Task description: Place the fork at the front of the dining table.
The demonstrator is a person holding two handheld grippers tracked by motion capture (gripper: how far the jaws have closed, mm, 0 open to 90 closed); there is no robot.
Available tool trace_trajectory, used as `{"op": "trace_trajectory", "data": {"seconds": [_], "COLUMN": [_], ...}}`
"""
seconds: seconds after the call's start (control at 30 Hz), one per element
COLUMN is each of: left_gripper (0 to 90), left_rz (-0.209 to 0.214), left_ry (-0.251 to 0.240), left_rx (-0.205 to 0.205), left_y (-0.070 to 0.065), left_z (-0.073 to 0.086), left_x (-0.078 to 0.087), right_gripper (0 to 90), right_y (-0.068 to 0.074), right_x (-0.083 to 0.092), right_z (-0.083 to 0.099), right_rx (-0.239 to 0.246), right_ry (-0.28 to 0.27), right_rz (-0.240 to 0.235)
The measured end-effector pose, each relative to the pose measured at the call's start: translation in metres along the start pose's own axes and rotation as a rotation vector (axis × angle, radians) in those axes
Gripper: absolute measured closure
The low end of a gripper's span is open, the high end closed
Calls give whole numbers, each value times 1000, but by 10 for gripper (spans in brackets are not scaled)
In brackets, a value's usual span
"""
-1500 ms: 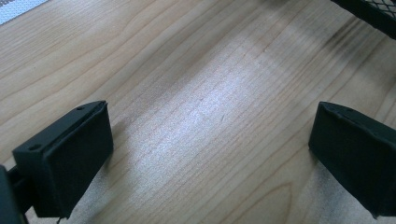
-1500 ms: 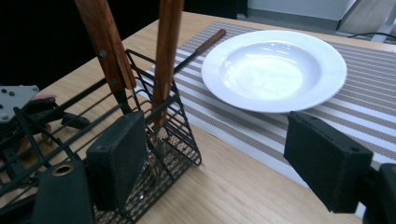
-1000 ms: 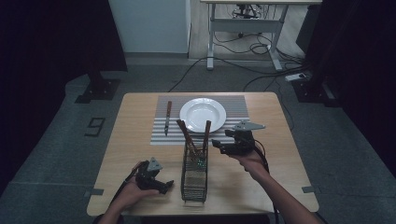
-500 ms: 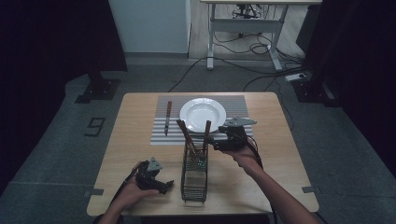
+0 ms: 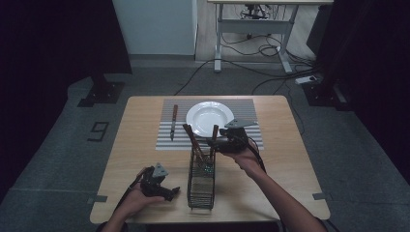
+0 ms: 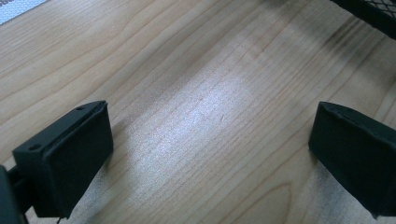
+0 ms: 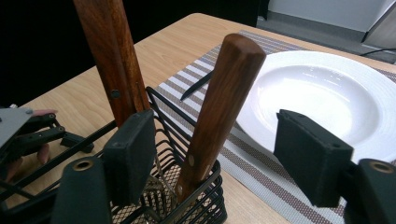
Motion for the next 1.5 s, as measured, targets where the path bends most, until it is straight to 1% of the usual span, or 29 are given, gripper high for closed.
{"op": "trace_trajectory", "data": {"seconds": [0.13, 0.27, 0.33, 0.43, 0.6, 0.7, 1.03, 1.13, 1.23, 1.33, 1.5], "left_gripper": [0, 0, 0, 0, 0, 0, 0, 0, 0, 0, 0], "left_rz": [0, 0, 0, 1, 1, 1, 2, 2, 2, 2, 2], "left_ry": [0, 0, 0, 0, 0, 0, 0, 1, 1, 1, 2], "left_rx": [0, 0, -1, -1, -2, -2, -3, -4, -4, -4, -6], "left_y": [0, 0, 0, 0, 0, 0, -1, -1, -1, -1, -1], "left_z": [0, 0, 0, 0, 0, 0, 0, 0, 0, 0, 0], "left_x": [0, 0, 0, 0, 0, 0, 0, 0, 0, 0, 0], "right_gripper": [344, 447, 497, 574, 671, 731, 788, 804, 805, 806, 806], "right_y": [-2, -3, -3, -3, -1, -1, 0, 1, -1, -2, -1], "right_x": [-2, -1, 0, 0, -1, -1, 3, 5, 9, 14, 23], "right_z": [1, -2, -4, -5, -3, -4, -6, -9, -12, -16, -24], "right_rx": [-4, 1, -10, -18, -34, -44, -101, -119, -113, -121, -107], "right_ry": [-5, -37, -54, -62, -67, -81, -116, -137, -159, -183, -216], "right_rz": [3, 10, 5, -10, -43, -57, -110, -129, -124, -128, -130]}}
Point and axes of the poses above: each handheld gripper's, and its own axes: x roughly backward along the jaws, z roughly out of its underside, y roughly to its left, the point moved 9 cm from there along -x, roughly forward along the jaws, and after that the axes turned 9 degrees about x, right-handed, at the moved point
